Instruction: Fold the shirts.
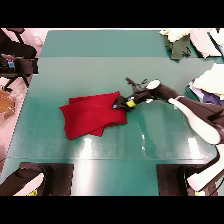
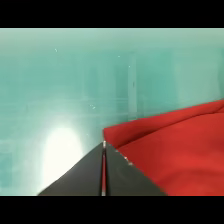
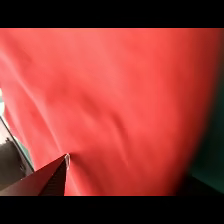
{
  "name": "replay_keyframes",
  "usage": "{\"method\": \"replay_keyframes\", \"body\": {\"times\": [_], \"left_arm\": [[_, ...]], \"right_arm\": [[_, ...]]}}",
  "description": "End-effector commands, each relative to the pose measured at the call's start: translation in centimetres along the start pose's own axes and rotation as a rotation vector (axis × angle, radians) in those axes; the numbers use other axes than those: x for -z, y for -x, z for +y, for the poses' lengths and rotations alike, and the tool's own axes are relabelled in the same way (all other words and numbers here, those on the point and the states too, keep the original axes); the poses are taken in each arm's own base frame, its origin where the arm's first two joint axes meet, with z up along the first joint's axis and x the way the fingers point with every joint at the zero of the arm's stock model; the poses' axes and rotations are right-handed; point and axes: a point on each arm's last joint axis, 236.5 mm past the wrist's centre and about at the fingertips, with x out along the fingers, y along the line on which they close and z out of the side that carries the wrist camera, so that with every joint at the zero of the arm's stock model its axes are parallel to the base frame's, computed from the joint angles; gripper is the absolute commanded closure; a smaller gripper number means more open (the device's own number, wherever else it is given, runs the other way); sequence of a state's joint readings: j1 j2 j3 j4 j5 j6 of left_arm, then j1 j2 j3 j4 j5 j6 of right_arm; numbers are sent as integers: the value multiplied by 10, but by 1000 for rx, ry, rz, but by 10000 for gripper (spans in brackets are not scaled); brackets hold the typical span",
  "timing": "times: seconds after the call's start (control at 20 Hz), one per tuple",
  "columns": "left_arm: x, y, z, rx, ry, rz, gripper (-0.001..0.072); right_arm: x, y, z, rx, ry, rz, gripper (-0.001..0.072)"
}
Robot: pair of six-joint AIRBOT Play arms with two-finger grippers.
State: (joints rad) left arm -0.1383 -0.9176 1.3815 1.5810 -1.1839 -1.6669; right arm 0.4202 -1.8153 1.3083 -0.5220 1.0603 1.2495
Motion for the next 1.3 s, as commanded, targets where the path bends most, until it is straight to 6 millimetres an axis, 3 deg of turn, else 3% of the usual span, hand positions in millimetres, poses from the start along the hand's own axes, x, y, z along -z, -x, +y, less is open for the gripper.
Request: {"method": "replay_keyframes", "body": {"times": [0.0,0.05,0.1,0.25,0.35,0.45,0.55,0.7,0.8,0.85,0.95,1.1,1.25], "left_arm": [[2,0,1,-3,0,7,687],[2,0,1,-3,0,7,687],[2,0,1,-3,0,9,687],[5,0,2,-9,-2,23,687],[8,0,4,-15,-5,32,687],[10,0,4,-18,-24,45,687],[11,0,4,-17,-26,46,687],[11,0,4,-17,-26,45,687],[11,0,4,-17,-25,46,687],[11,0,4,-17,-25,45,687],[11,0,4,-16,-24,46,687],[7,0,3,-11,-20,30,687],[0,0,0,-1,-16,1,687]], "right_arm": [[-13,-52,54,-65,58,0,165],[-18,-59,69,-80,91,-4,370],[-25,-60,86,-97,133,-17,688],[-54,-26,116,-117,168,-65,696],[-76,27,118,-55,199,-115,697],[-108,105,108,67,208,-240,697],[-134,210,95,141,176,-399,697],[-138,377,58,211,50,-658,697],[-117,483,19,255,-80,-871,697],[-97,531,-5,283,-152,-968,697],[-45,600,-46,334,-300,-1096,697],[39,657,-88,395,-491,-1190,696],[112,669,-126,427,-664,-1181,696]]}}
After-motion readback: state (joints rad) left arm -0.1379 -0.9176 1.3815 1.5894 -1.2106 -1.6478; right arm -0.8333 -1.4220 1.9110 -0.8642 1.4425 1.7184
